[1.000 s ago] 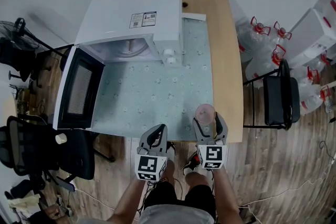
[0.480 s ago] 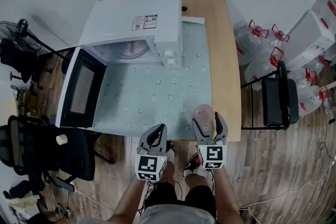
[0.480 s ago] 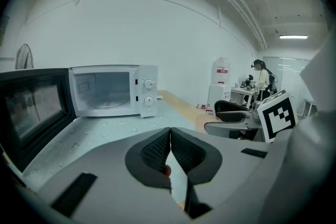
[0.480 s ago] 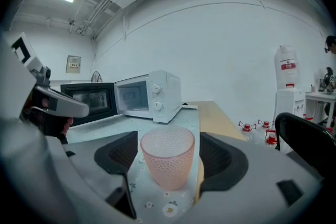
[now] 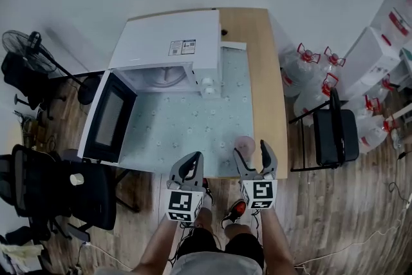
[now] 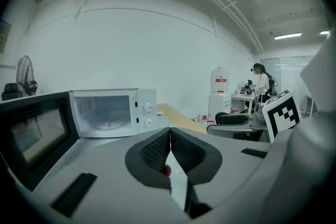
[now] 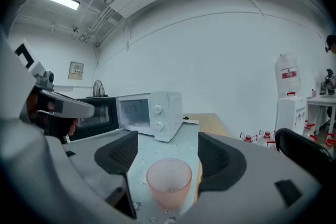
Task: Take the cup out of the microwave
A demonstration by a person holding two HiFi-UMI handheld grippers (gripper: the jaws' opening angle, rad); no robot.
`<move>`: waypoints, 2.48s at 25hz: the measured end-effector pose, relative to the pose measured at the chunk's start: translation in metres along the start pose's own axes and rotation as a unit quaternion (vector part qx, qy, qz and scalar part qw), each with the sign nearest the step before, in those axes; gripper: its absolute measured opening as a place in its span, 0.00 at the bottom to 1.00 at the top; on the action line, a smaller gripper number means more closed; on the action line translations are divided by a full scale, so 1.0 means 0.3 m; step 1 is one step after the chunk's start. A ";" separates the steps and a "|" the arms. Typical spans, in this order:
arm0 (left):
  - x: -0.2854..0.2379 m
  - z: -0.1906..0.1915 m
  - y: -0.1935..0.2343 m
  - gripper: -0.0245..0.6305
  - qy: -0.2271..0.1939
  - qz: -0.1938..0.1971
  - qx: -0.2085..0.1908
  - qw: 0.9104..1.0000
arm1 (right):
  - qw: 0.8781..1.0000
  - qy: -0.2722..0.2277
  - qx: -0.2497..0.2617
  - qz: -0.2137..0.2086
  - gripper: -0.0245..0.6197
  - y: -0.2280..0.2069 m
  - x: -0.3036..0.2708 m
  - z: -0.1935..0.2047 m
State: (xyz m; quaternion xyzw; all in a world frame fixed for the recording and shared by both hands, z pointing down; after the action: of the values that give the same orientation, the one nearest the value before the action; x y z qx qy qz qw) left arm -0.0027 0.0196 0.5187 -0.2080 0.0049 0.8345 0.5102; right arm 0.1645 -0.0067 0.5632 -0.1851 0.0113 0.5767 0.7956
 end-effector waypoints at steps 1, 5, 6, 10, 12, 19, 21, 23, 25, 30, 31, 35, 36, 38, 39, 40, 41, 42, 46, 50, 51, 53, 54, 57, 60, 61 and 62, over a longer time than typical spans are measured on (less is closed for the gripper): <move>0.010 -0.020 0.006 0.07 -0.005 -0.003 -0.002 1.000 | 1.000 -0.005 0.001 0.000 0.58 0.005 0.006 -0.023; 0.047 -0.095 0.033 0.07 -0.023 -0.015 -0.006 1.000 | 1.000 -0.023 0.013 -0.002 0.58 0.035 0.019 -0.110; 0.055 -0.113 0.041 0.07 -0.027 -0.018 -0.007 0.999 | 1.000 -0.026 0.015 -0.006 0.58 0.045 0.022 -0.133; 0.087 -0.187 0.083 0.07 -0.046 -0.033 -0.010 0.998 | 0.998 -0.045 0.019 -0.031 0.54 0.092 0.030 -0.233; 0.107 -0.223 0.108 0.07 -0.053 -0.041 -0.012 0.998 | 0.998 -0.051 0.022 -0.040 0.47 0.119 0.035 -0.275; 0.178 -0.305 0.196 0.07 -0.070 -0.075 -0.017 0.995 | 0.995 -0.064 0.023 -0.080 0.37 0.235 0.042 -0.365; 0.197 -0.311 0.214 0.07 -0.070 -0.084 -0.019 0.994 | 0.993 -0.065 0.023 -0.092 0.36 0.269 0.038 -0.376; 0.216 -0.314 0.226 0.07 -0.070 -0.091 -0.019 0.993 | 0.992 -0.065 0.024 -0.101 0.33 0.298 0.036 -0.384; 0.235 -0.311 0.237 0.07 -0.070 -0.097 -0.018 0.993 | 0.991 -0.064 0.027 -0.111 0.30 0.328 0.031 -0.388; 0.273 -0.285 0.261 0.07 -0.060 -0.114 -0.013 0.992 | 0.988 -0.050 0.034 -0.141 0.26 0.403 0.004 -0.381; 0.279 -0.280 0.266 0.07 -0.058 -0.118 -0.011 0.991 | 0.987 -0.047 0.039 -0.147 0.25 0.418 -0.003 -0.379; 0.304 -0.255 0.289 0.07 -0.052 -0.133 -0.007 0.990 | 0.983 -0.042 0.055 -0.169 0.20 0.477 -0.015 -0.368; 0.309 -0.249 0.294 0.07 -0.050 -0.136 -0.007 0.989 | 0.982 -0.042 0.056 -0.174 0.20 0.488 -0.016 -0.365; 0.317 -0.238 0.302 0.07 -0.046 -0.142 -0.003 0.989 | 0.981 -0.041 0.057 -0.180 0.15 0.504 -0.019 -0.360; 0.320 -0.233 0.306 0.07 -0.045 -0.145 -0.001 0.988 | 0.981 -0.040 0.058 -0.182 0.15 0.510 -0.022 -0.358; 0.323 -0.230 0.310 0.07 -0.045 -0.147 0.000 0.988 | 0.980 -0.039 0.059 -0.184 0.13 0.516 -0.026 -0.356; 0.325 -0.226 0.314 0.07 -0.044 -0.150 0.001 0.988 | 0.980 -0.038 0.059 -0.186 0.11 0.522 -0.030 -0.354; 0.327 -0.222 0.318 0.07 -0.042 -0.153 0.002 0.987 | 0.980 -0.037 0.059 -0.188 0.10 0.526 -0.033 -0.351; 0.331 -0.210 0.326 0.07 -0.040 -0.158 0.006 0.987 | 0.980 -0.033 0.062 -0.189 0.07 0.529 -0.042 -0.345; 0.323 -0.205 0.331 0.07 -0.039 -0.159 0.007 0.986 | 0.981 -0.032 0.061 -0.183 0.07 0.518 -0.053 -0.350; 0.320 -0.206 0.330 0.07 -0.039 -0.158 0.007 0.987 | 0.981 -0.031 0.061 -0.182 0.07 0.515 -0.056 -0.349; 0.312 -0.206 0.331 0.07 -0.037 -0.157 0.008 0.987 | 0.981 -0.029 0.063 -0.182 0.07 0.510 -0.061 -0.349; 0.308 -0.209 0.332 0.07 -0.037 -0.156 0.008 0.987 | 0.981 -0.029 0.064 -0.183 0.07 0.509 -0.063 -0.349; 0.300 -0.211 0.334 0.07 -0.036 -0.155 0.008 0.987 | 0.980 -0.028 0.067 -0.183 0.07 0.507 -0.068 -0.349; 0.296 -0.210 0.336 0.07 -0.037 -0.154 0.008 0.987 | 0.981 -0.028 0.066 -0.182 0.06 0.505 -0.070 -0.349; 0.295 -0.210 0.336 0.07 -0.037 -0.154 0.008 0.987 | 0.981 -0.028 0.066 -0.182 0.06 0.504 -0.071 -0.350; 0.294 -0.212 0.337 0.07 -0.036 -0.153 0.008 0.987 | 0.981 -0.028 0.066 -0.181 0.06 0.504 -0.071 -0.350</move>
State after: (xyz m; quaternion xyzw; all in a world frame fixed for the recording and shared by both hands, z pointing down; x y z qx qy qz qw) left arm -0.1019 0.0321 0.4090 -0.1714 -0.0388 0.7533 0.6338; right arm 0.0384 -0.0183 0.4277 -0.1146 -0.0063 0.4256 0.8976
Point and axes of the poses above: the fingertips, and each gripper's own axes: x backward along the fingers, y to its left, z out of its underside, the point moved 3 cm from there along x, backward along the fingers, and after that the axes turned 13 degrees about -x, right-handed, at the moved point
